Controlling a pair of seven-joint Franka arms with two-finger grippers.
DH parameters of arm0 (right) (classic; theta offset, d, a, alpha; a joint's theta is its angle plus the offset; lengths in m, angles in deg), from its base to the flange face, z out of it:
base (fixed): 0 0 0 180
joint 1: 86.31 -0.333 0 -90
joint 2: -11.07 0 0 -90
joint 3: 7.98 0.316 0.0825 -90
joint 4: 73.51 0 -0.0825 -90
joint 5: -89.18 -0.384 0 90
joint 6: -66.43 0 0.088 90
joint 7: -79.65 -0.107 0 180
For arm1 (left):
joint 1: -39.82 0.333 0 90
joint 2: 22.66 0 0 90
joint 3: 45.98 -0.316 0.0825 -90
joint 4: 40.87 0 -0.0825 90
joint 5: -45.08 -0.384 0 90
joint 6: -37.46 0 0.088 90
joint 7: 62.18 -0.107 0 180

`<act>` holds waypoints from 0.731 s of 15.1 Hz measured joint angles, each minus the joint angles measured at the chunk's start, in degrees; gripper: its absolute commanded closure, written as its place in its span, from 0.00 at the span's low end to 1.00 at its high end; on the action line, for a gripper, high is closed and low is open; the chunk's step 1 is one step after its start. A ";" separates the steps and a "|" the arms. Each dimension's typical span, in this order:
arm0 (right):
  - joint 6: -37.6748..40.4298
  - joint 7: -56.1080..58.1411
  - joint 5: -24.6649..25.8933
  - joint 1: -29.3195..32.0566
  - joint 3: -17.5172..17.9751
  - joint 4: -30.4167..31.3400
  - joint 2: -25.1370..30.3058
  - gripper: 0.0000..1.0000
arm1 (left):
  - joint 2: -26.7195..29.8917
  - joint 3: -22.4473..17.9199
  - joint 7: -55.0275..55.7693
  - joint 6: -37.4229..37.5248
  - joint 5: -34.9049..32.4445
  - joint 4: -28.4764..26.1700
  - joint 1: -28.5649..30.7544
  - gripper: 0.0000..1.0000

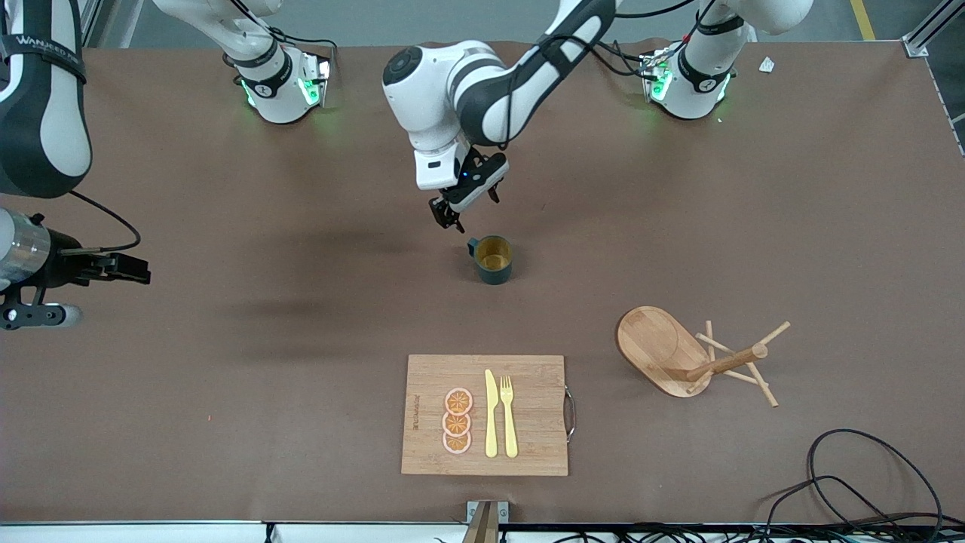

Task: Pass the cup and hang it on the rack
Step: 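Lower the left gripper onto the mug handle and close it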

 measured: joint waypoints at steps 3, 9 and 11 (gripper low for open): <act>0.79 -0.40 -0.01 -0.02 0.32 -0.42 0.00 0.00 | -3.66 -0.04 9.62 -1.72 -5.14 1.09 -1.79 0.02; 3.25 -7.08 -0.18 -0.90 1.01 -0.75 0.55 0.00 | -8.96 -0.46 19.80 -2.98 -12.66 3.36 -3.87 0.11; 5.36 -7.86 -0.18 -1.19 1.06 -0.82 1.96 0.00 | -10.95 -0.76 20.53 -2.98 -14.14 4.54 -3.97 0.15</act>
